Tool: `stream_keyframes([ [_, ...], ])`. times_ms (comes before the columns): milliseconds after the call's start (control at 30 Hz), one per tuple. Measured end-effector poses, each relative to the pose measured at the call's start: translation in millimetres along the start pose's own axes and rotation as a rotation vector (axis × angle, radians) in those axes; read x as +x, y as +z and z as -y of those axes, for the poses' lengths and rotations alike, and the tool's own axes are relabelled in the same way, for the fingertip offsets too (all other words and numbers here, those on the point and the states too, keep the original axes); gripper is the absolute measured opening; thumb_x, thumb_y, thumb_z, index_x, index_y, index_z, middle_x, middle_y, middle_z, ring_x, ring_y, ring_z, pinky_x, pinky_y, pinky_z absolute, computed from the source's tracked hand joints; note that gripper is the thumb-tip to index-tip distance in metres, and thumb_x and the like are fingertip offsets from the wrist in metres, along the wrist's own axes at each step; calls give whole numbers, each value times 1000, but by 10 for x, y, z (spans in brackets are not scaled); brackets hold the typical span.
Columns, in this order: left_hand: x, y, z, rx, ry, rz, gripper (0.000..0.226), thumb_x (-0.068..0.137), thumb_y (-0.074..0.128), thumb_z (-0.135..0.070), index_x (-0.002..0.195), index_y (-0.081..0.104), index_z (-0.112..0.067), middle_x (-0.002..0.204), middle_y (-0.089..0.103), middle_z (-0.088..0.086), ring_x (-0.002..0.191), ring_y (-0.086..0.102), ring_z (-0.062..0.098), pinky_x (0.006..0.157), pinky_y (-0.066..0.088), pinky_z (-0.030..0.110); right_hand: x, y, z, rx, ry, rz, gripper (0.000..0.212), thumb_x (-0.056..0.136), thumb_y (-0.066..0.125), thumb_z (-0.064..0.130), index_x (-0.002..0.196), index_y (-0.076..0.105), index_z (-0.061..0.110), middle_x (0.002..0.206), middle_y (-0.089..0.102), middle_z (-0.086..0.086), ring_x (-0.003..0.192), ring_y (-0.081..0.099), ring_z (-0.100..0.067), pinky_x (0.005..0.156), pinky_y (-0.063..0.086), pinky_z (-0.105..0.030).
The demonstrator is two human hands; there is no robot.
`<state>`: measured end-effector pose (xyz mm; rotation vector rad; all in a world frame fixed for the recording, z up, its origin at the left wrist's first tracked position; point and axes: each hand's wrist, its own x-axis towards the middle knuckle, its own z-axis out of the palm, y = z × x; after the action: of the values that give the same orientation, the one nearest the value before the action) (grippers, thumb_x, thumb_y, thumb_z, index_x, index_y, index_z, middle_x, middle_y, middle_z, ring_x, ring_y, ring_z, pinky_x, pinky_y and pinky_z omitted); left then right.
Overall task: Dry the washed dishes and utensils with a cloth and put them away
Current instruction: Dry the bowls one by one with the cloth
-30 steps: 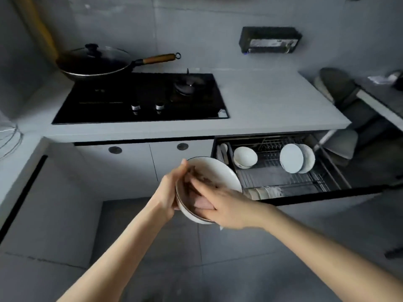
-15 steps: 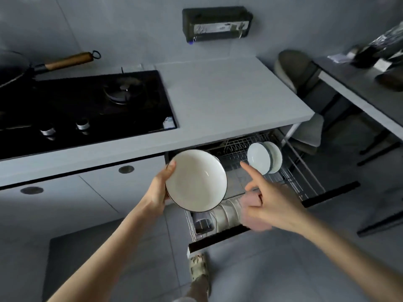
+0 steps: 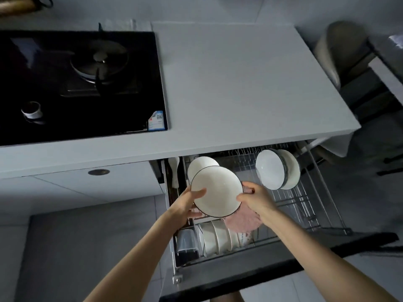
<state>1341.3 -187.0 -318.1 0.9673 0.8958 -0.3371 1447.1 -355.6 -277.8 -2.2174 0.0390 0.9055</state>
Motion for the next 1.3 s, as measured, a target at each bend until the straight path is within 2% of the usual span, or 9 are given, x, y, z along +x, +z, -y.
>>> stream_keyframes([
  [233,820,7,60,25,36,-274,52,91,48,-1,139,43,-20,127,54,9,113,56,28,69,59,35,1007,154,-51,-108,-31,57,50,75,65,1,121,61,21,104,65,-2,87,58,-15,74,49,-30],
  [367,1173,56,64,167,82,-469,52,87,53,2,137,45,-11,124,56,15,96,64,32,46,56,24,1601,260,-63,-240,-70,71,45,69,66,11,106,63,36,82,65,11,88,61,-19,84,47,-36],
  [533,1571,55,107,318,67,-681,37,80,60,2,117,60,-1,108,64,16,84,67,32,65,59,44,2086,402,-34,-353,-94,129,28,69,64,9,86,58,29,63,50,10,72,51,-20,66,32,-28],
  [700,1757,128,199,441,58,-818,28,81,55,2,109,57,0,105,65,15,92,64,30,68,54,32,2330,511,-70,-475,-147,130,27,70,63,7,96,63,10,86,65,-11,76,58,-29,64,34,-28],
  [767,1783,156,230,484,50,-855,27,82,54,2,109,53,0,106,63,15,96,62,31,70,51,30,2368,528,-78,-521,-171,146,19,67,62,7,86,60,12,72,57,-5,70,53,-26,61,32,-28],
  [933,1792,141,287,389,36,-863,26,81,58,-1,106,51,-4,103,62,14,86,65,32,70,58,44,2276,455,-10,-605,-220,144,26,72,68,18,97,61,12,83,62,-1,86,64,-29,69,43,-29],
  [1100,1418,191,205,254,42,-820,28,84,63,-12,111,54,-6,91,62,7,75,67,25,73,58,41,1710,129,188,-656,-338,87,40,82,66,40,110,53,15,95,63,-2,88,60,-27,70,38,-27],
  [1167,1078,253,143,152,94,-685,35,85,67,-21,116,57,-9,89,62,0,78,63,16,78,57,36,1428,29,260,-542,-347,172,41,81,69,41,106,50,15,90,58,5,80,56,-18,63,37,-26],
  [1300,272,308,144,31,202,-255,47,88,62,-36,131,52,-18,120,61,-5,109,56,9,100,42,30,867,11,532,-96,-177,529,40,79,75,37,100,56,9,92,63,-2,87,61,-15,59,42,-22],
])
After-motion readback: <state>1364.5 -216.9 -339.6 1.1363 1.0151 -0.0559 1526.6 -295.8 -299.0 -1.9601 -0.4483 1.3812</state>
